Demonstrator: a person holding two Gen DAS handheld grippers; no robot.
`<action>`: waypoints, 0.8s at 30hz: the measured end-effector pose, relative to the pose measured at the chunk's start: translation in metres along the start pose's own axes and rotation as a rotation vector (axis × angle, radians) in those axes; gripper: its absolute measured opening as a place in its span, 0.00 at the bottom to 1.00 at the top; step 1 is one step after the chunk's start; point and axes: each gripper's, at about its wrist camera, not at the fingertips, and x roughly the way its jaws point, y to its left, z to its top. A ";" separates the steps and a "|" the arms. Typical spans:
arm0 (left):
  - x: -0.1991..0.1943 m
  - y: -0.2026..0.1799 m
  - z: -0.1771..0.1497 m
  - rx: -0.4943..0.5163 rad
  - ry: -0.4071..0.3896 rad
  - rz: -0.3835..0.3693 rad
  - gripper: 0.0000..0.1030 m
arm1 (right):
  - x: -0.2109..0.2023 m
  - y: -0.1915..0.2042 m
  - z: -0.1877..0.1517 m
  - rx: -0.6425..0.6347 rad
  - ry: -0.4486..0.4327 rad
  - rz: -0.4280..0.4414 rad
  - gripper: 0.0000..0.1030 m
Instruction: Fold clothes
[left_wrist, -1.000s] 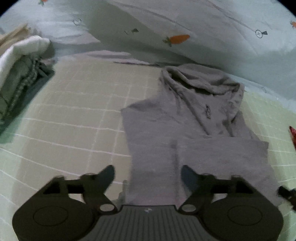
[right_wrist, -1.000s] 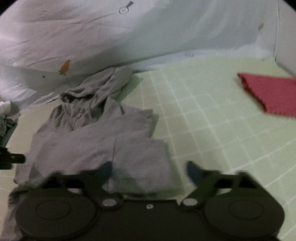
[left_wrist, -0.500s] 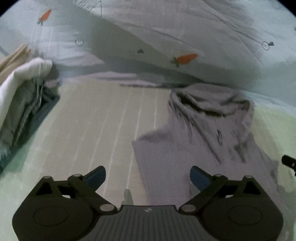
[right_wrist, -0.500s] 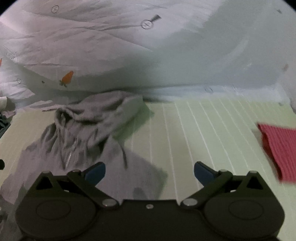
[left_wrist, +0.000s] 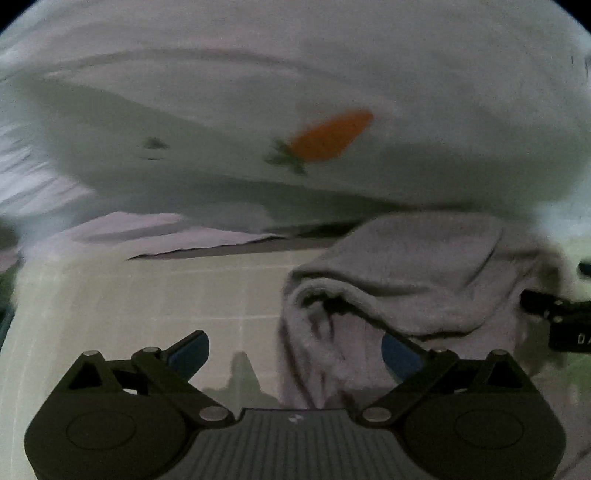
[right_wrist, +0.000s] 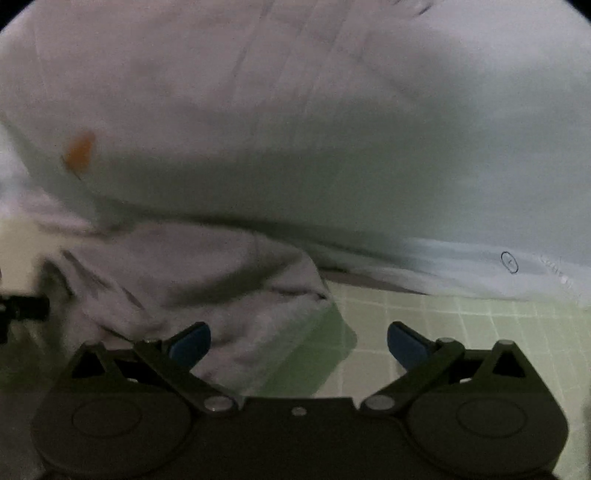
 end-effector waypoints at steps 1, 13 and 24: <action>0.008 -0.005 0.000 0.046 0.022 0.009 0.96 | 0.005 -0.001 -0.001 -0.016 0.021 -0.043 1.00; -0.011 0.021 0.013 -0.027 -0.179 0.225 0.97 | -0.029 -0.047 -0.029 0.122 -0.057 -0.238 1.00; -0.131 0.041 -0.012 -0.169 -0.339 0.209 0.97 | -0.137 -0.049 -0.046 0.145 -0.239 -0.248 1.00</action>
